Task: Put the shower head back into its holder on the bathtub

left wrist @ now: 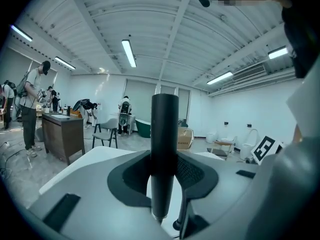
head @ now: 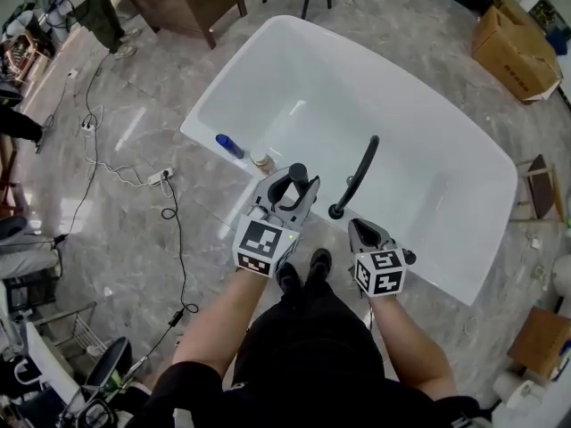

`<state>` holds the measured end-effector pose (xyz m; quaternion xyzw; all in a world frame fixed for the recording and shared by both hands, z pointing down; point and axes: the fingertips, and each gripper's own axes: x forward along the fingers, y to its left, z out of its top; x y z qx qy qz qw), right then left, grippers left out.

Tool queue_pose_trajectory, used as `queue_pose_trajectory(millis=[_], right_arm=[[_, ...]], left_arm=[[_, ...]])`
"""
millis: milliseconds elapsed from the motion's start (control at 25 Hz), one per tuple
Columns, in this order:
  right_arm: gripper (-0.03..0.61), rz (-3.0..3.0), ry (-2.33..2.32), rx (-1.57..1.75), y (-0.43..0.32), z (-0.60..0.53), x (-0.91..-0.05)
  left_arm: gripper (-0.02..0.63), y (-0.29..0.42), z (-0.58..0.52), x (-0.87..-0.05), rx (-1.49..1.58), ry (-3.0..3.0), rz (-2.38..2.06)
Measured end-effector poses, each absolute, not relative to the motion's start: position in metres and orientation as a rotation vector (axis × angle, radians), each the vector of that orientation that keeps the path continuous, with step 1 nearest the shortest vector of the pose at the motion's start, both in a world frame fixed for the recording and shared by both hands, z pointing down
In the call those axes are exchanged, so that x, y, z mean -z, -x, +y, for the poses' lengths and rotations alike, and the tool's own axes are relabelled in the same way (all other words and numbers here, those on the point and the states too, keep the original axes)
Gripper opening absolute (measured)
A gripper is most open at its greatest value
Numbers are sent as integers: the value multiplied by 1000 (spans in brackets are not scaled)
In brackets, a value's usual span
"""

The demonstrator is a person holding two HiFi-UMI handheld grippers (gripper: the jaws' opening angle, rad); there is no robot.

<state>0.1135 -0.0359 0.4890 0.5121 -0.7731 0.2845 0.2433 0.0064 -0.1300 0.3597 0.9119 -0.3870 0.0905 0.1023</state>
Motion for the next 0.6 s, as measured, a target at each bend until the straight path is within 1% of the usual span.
queue_pose_trajectory(millis=[600], right_arm=[[20, -2148, -1347, -859, -113, -48, -573]], left_arm=[[140, -20, -158, -544, -410, -2547, -1096]])
